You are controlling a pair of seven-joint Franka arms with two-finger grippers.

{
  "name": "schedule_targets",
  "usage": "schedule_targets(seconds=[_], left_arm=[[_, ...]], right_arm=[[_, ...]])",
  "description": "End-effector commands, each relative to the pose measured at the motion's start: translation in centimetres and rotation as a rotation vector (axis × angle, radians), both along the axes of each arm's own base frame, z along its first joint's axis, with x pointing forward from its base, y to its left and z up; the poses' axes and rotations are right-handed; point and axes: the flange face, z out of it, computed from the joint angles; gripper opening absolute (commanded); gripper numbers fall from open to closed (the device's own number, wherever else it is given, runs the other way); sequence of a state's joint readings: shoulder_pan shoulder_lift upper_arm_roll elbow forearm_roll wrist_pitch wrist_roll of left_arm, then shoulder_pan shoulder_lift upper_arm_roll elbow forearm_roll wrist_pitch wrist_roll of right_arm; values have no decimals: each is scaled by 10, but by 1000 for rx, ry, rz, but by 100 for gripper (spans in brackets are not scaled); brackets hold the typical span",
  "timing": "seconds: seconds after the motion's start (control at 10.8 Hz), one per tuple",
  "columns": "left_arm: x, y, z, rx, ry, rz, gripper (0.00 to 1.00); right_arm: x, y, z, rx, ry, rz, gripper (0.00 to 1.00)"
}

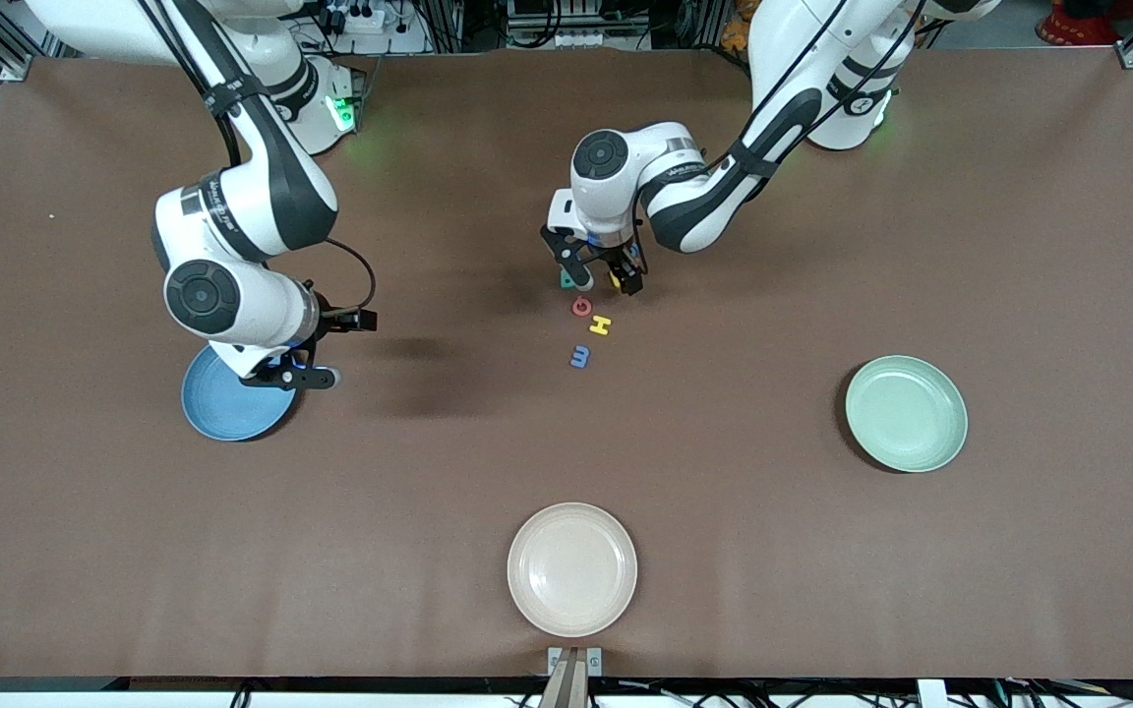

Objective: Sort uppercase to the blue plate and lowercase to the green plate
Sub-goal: 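Lower the left gripper and grasp the yellow h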

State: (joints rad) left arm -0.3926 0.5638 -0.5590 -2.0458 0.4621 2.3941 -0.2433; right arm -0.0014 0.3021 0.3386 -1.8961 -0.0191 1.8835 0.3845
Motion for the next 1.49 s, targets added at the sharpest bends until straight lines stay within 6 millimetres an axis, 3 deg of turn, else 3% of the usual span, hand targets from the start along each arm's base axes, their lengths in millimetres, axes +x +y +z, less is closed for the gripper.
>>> schedule_targets(seconds=[0.0,0.28,0.37,0.56,1.39], left_arm=[[-3,-1,-1,-5,-29,0,98],[-8,-3,-11,-10,-42,23,97],[-6,0,-22,-8,-31,40,90],[-12,-2,-26,-6,-34,79,87],[-17,6,-24,17,-49,102,86]], right_arm=[[-1,1,4,4,1,-20,100],[-1,1,4,4,1,-21,100],[-1,1,4,4,1,-21,100],[-1,1,4,5,0,-20,100],[0,1,6,2,-7,-6,100]])
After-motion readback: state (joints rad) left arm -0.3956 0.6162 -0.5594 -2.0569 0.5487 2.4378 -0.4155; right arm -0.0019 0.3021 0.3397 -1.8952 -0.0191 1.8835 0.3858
